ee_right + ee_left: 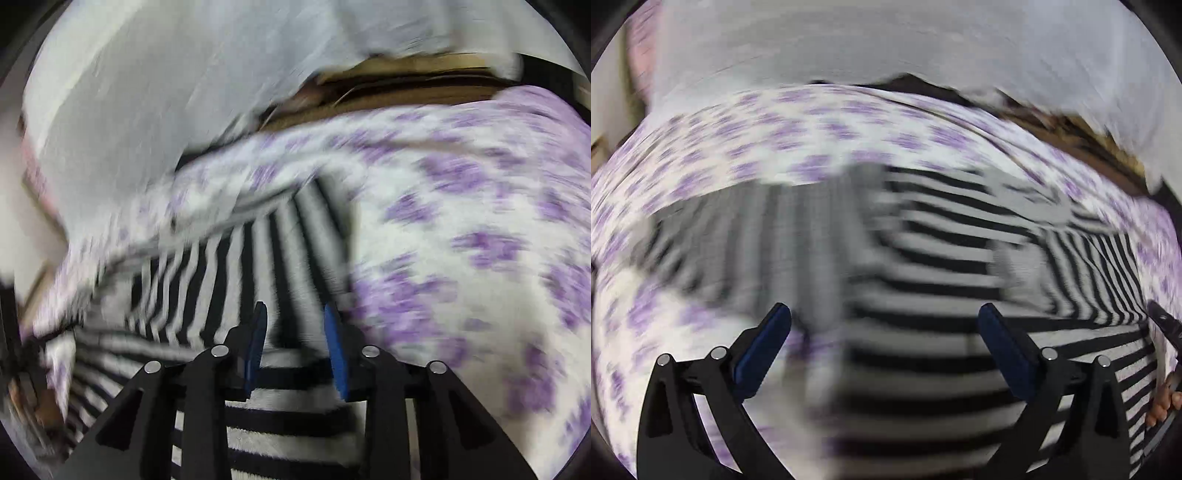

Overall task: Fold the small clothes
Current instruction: 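Grasp the other sleeve cuff with the left gripper and lift it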

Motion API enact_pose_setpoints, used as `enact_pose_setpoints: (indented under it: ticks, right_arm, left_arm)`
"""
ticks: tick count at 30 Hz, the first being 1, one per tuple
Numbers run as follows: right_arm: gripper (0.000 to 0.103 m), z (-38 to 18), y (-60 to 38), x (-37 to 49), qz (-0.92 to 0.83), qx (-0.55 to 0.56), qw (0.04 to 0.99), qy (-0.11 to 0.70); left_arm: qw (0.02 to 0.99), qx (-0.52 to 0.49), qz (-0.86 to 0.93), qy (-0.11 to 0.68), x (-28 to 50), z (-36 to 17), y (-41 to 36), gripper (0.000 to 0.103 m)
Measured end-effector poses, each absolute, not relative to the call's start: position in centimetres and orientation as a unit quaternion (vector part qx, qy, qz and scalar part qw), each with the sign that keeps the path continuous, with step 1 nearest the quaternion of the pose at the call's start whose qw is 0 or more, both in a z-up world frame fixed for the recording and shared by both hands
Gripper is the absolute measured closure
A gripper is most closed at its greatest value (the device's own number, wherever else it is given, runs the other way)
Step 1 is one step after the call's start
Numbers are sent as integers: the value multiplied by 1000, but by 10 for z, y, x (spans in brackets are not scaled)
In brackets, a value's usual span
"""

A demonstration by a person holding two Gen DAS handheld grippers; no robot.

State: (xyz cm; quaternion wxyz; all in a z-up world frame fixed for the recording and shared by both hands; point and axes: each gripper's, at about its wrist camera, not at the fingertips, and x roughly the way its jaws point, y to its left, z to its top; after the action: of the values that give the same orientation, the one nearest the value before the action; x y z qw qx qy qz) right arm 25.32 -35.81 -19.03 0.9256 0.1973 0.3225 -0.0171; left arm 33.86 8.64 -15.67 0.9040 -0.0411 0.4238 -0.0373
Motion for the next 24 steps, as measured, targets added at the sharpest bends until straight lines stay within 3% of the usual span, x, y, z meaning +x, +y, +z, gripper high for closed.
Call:
enact_pose_setpoints:
  ticks: [9,14,17,21,23,24]
  right_arm:
    - [68,-191,-357,208,-29,233,937,259]
    - [41,-171,-331,207,-11,196,948,250]
    - [34,-165,-310,211,-4,174,950,258]
    - [34,-162,-293,212,9,166,953,253]
    - [34,-163,-290,215,11,165,953,253]
    - [34,-165,-291,217,11,167,952,255]
  left_arm:
    - [833,-328,7,445,354,-183,268,5]
    - [826,-335,26,452,390,-188,282,7]
    - [828,-336,34,447,408,-189,288,31]
    - [824,-367,29,431,406,-194,302,53]
    - [821,-376,28,429,404,-194,308,78]
    - [821,-378,27,428,403,-194,310,84]
